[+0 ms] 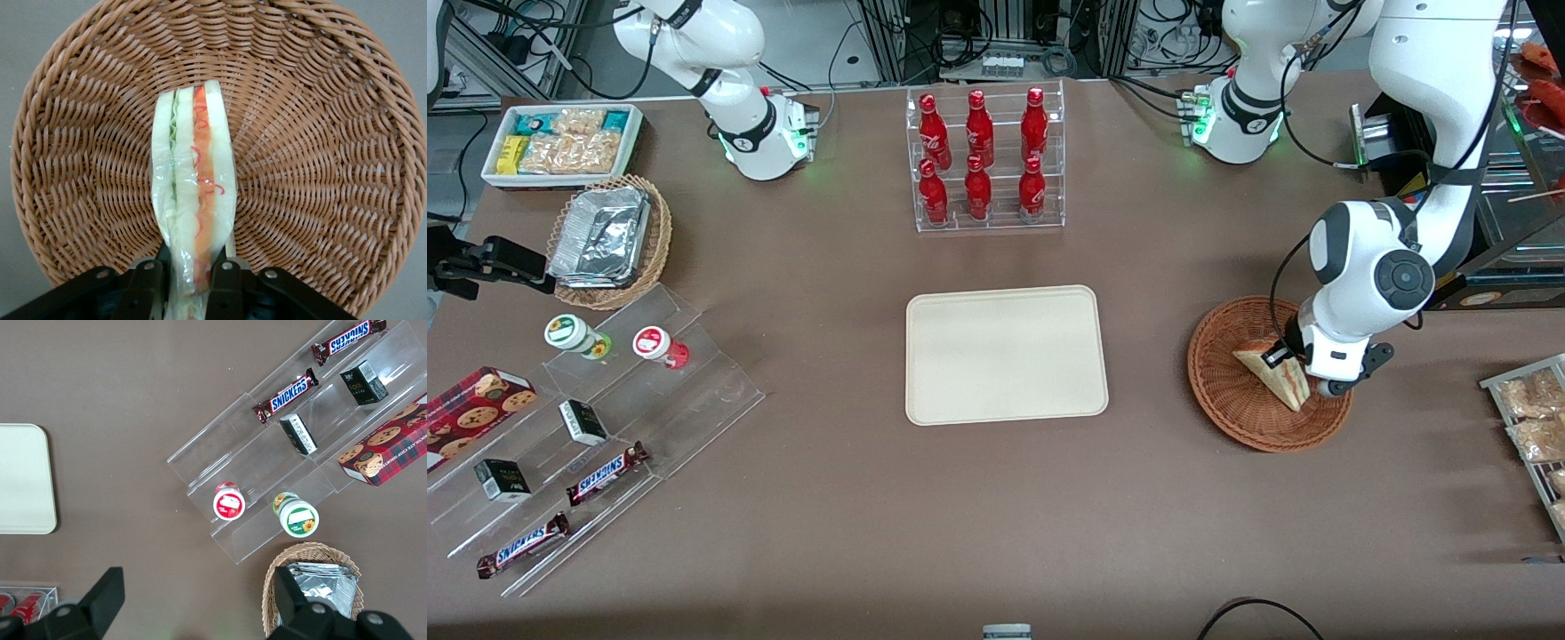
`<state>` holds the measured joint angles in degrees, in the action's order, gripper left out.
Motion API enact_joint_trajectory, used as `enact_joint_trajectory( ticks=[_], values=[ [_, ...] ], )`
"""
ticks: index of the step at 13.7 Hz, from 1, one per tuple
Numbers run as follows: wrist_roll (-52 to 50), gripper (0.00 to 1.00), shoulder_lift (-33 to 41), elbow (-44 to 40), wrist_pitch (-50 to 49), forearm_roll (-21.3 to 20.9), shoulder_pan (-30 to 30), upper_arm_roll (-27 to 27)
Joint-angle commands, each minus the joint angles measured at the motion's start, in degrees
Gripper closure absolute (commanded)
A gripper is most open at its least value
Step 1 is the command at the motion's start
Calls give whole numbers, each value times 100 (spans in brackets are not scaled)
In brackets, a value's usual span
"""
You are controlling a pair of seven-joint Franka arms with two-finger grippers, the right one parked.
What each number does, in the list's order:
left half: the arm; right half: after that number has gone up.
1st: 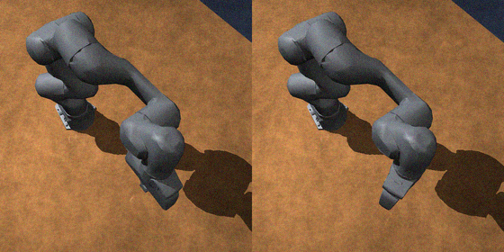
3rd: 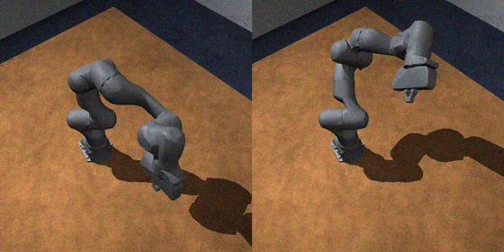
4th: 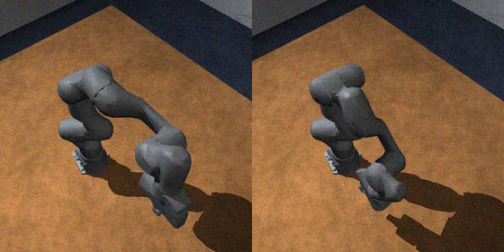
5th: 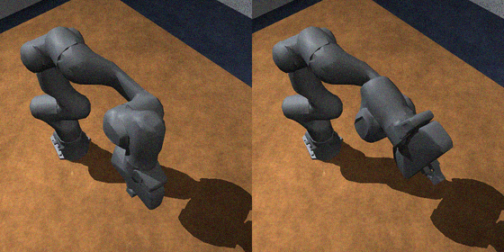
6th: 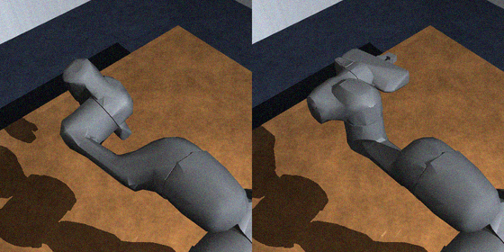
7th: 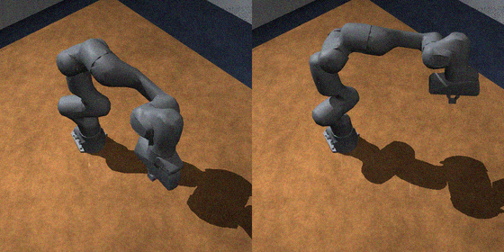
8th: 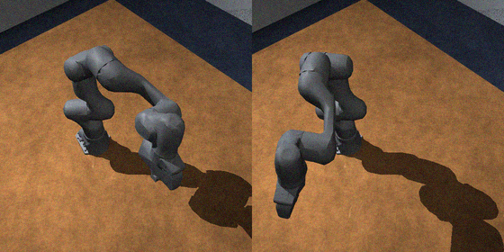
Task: Place sandwich from basket to tray
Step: 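Lift the sandwich and carry it over the cream tray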
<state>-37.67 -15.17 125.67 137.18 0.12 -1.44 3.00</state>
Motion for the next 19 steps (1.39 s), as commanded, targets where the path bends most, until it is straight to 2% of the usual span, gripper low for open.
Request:
enact_joint_trajectory(
  ticks=[1,5,10,15,19],
  values=[
    [-117,100,163,-86,-191,-73,-40,-1],
    [-126,100,190,-823,-1262,-73,-92,34],
    [-74,100,216,-1176,-1554,-64,-365,43],
    [286,100,6,-1869,-2326,-47,-1189,70],
    [278,100,-599,-2422,-2354,-38,-2112,78]
  ],
)
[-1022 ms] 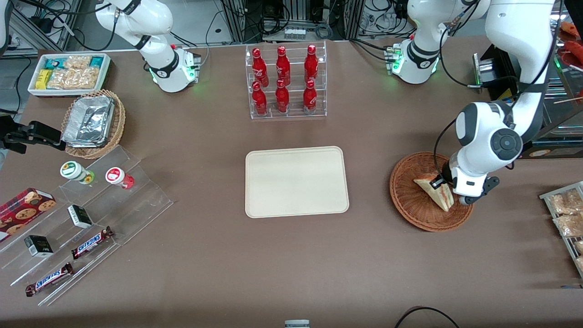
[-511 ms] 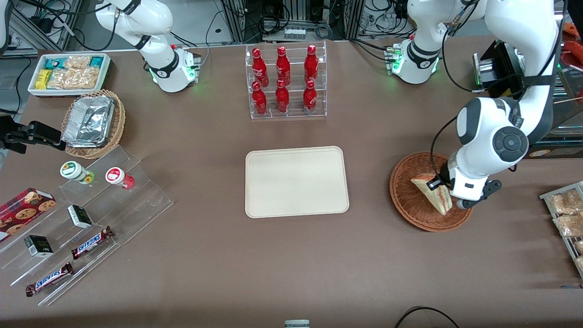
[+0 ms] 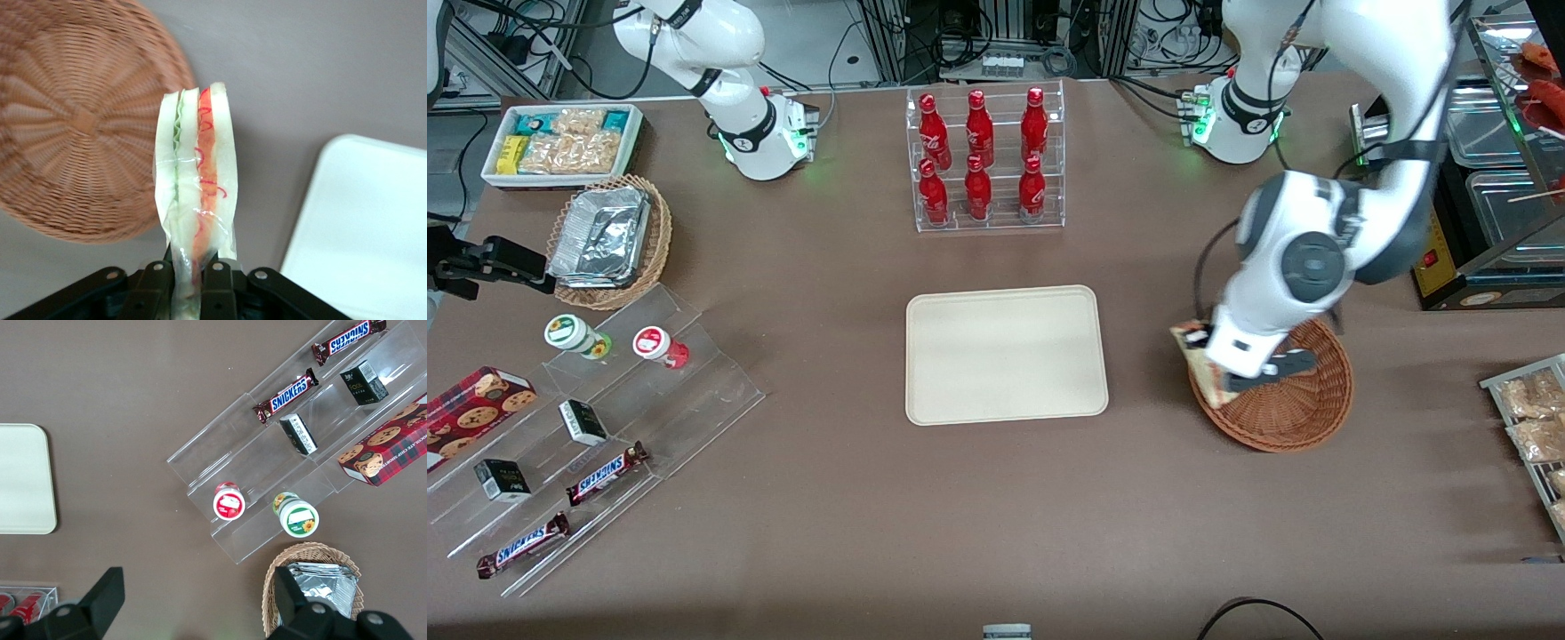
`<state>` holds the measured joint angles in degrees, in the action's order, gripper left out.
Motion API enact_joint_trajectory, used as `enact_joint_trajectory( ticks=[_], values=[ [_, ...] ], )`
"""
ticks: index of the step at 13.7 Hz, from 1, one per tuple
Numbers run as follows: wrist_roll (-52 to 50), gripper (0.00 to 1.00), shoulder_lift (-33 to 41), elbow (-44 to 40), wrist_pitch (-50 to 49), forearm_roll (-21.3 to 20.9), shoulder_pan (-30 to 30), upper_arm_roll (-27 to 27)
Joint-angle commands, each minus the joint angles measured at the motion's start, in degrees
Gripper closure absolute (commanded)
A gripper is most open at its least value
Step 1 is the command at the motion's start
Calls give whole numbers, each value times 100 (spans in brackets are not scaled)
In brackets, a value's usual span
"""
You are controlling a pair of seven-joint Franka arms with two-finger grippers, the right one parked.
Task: Place sandwich from basket to tray
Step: 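Lift the sandwich and carry it over the cream tray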
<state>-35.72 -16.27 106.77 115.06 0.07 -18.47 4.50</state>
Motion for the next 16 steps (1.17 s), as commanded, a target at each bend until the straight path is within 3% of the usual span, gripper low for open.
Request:
enact_joint_trajectory(
  ticks=[1,6,10,16],
  values=[
    [91,100,-735,-787,-142,-16,-612,-72],
    [3,100,-1781,-1956,-177,37,-1500,-72],
    [-417,100,-2230,-2379,-239,54,-1984,-81],
    [-823,100,-2741,-2934,-195,45,-2099,200]
  ],
)
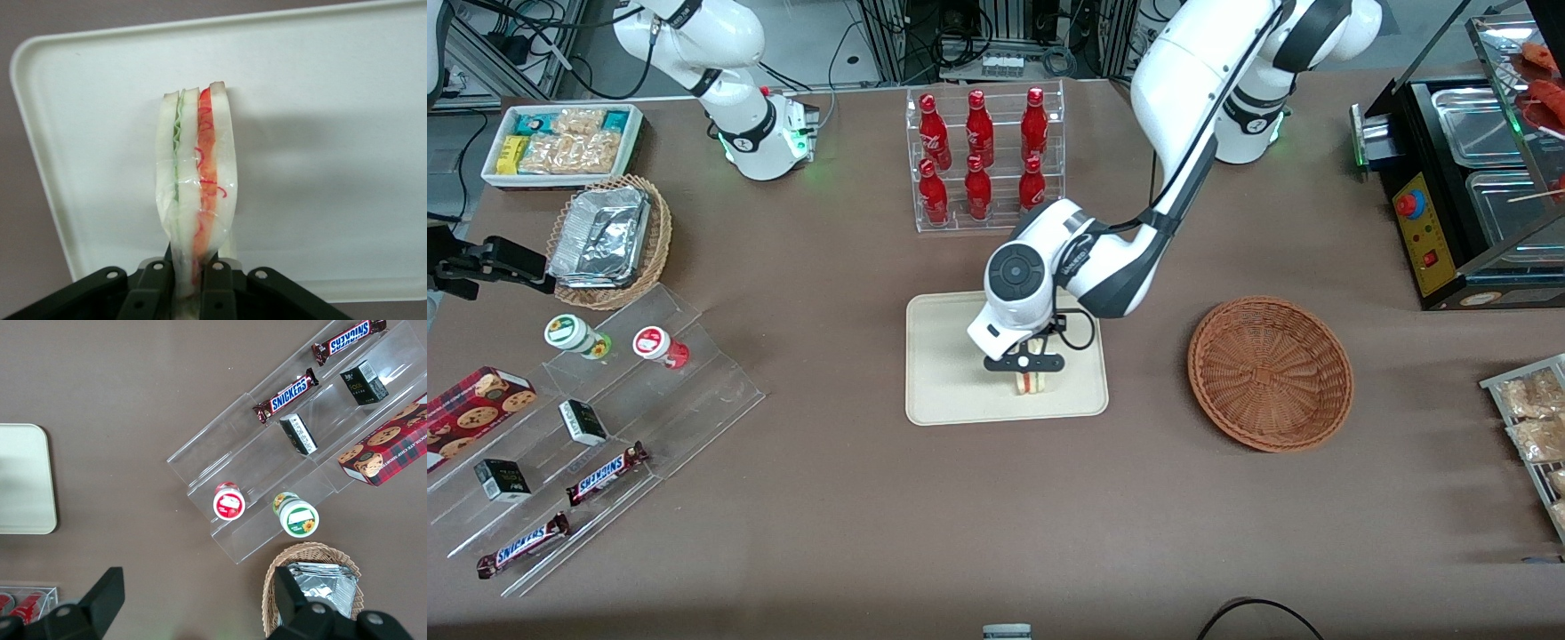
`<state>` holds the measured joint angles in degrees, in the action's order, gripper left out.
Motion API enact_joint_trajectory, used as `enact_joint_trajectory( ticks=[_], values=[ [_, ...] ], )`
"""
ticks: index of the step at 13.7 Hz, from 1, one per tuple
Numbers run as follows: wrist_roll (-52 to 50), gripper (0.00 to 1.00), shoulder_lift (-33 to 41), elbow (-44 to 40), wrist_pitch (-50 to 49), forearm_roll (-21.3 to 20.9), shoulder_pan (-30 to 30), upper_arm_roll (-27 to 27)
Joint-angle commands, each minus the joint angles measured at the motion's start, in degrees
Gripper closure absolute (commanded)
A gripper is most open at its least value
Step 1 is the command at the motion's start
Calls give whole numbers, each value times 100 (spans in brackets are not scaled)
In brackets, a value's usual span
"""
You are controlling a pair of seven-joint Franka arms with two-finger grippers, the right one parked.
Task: Place sandwich from basket to tray
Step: 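Lower the held sandwich onto the cream tray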
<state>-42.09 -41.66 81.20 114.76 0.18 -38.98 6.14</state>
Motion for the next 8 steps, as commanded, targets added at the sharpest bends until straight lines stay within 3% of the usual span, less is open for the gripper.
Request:
enact_joint_trajectory(
  ticks=[1,8],
  values=[
    [-194,100,-228,-403,-148,35,-48,71],
    [-475,100,-395,-482,256,-96,-292,133]
  ],
)
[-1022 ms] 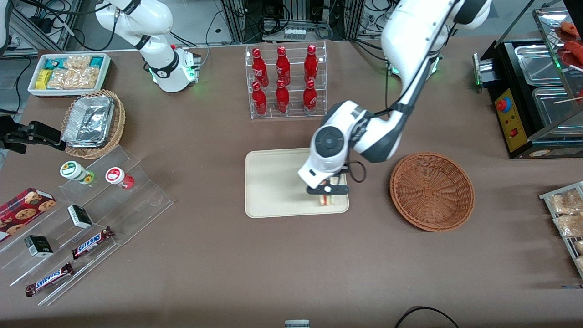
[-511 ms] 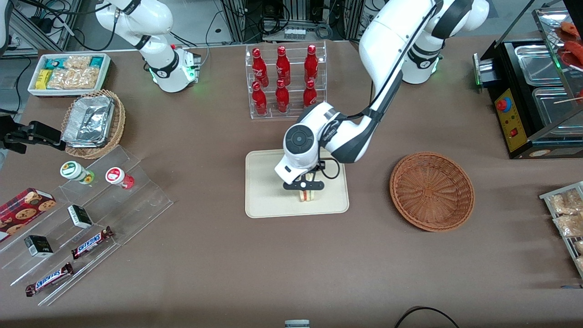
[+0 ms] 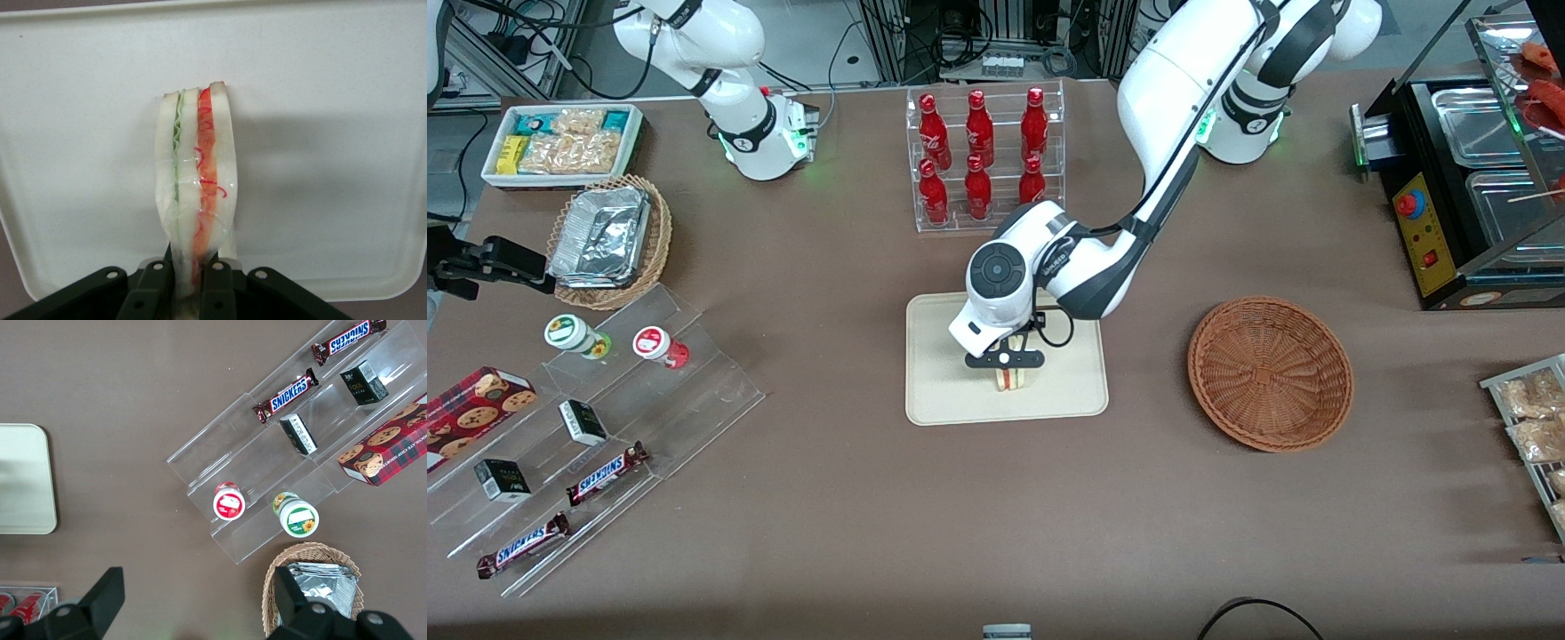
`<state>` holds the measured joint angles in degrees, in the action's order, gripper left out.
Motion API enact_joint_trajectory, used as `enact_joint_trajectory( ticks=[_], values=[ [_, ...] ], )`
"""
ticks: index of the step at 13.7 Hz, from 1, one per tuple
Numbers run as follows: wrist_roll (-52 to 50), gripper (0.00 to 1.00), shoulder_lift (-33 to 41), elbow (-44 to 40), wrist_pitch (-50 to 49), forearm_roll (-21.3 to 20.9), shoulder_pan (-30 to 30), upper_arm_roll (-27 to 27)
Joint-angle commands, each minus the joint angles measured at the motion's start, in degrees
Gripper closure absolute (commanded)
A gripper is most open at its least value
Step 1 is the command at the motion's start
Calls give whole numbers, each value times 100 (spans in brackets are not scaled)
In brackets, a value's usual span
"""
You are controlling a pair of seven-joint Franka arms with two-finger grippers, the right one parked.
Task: Place sandwich from basket to tray
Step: 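Lower the held sandwich onto the cream tray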
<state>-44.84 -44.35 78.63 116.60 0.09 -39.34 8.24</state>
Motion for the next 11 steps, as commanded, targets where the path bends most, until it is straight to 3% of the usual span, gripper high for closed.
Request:
enact_joint_trajectory(
  ticks=[1,11],
  values=[
    [-226,100,-161,-243,126,-114,-267,-86],
    [-349,100,-241,-322,135,-325,-258,-94]
  ],
)
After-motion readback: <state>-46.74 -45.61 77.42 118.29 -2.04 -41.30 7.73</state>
